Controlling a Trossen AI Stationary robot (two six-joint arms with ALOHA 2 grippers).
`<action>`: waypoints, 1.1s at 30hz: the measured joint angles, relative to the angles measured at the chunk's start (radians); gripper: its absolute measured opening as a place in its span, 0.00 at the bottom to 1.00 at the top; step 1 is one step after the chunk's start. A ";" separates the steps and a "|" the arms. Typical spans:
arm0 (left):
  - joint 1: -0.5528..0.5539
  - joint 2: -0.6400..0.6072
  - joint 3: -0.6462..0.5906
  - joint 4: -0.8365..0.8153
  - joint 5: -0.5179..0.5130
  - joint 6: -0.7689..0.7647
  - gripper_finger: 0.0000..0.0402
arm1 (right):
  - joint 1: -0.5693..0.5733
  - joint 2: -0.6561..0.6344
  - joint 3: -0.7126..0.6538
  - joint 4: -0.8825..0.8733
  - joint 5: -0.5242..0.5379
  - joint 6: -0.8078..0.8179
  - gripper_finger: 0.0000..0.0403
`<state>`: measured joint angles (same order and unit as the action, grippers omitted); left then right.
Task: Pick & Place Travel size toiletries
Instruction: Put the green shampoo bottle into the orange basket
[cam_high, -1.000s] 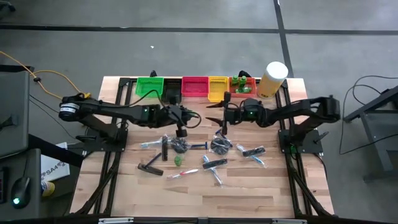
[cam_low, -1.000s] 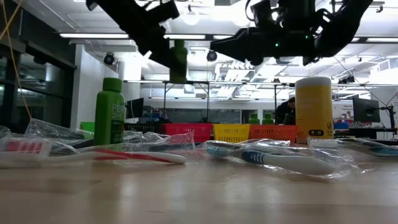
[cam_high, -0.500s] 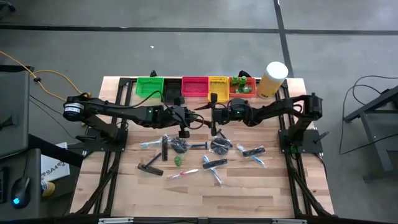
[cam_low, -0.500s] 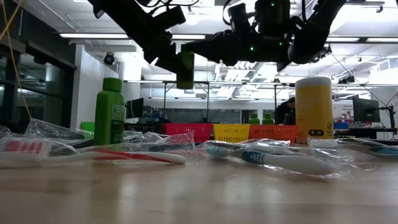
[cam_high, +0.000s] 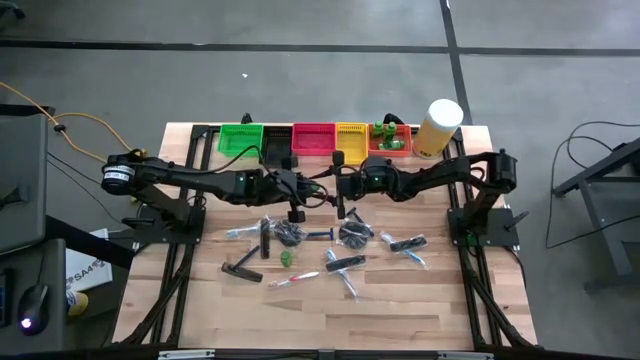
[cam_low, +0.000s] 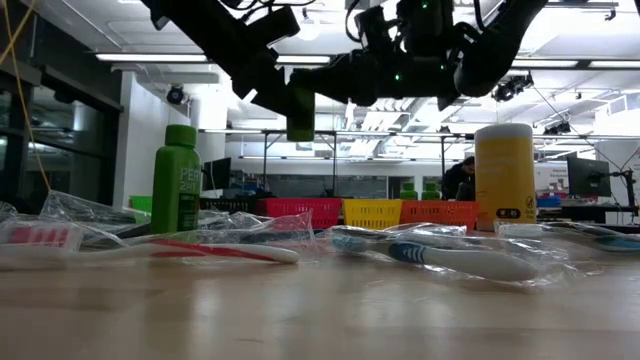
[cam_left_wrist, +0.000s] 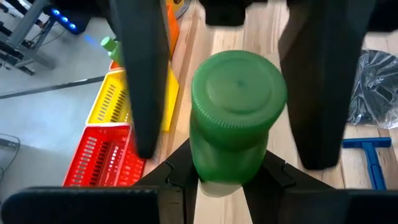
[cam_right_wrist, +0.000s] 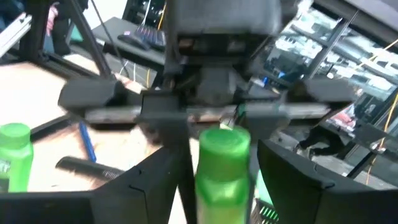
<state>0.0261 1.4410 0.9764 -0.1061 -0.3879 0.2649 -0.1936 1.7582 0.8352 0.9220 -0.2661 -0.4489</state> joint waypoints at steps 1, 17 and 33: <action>0.000 0.000 0.000 0.001 0.009 0.001 0.23 | 0.000 0.002 0.000 -0.005 -0.001 0.002 0.50; 0.000 0.000 0.000 0.001 0.034 -0.007 0.32 | 0.002 -0.018 0.002 -0.049 0.018 0.017 0.23; 0.000 -0.094 -0.002 -0.286 -0.153 -0.161 0.56 | -0.164 -0.173 -0.030 -0.278 0.396 0.171 0.22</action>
<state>0.0261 1.3472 0.9746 -0.3921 -0.5407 0.1035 -0.3574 1.5854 0.8052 0.6439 0.1303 -0.2782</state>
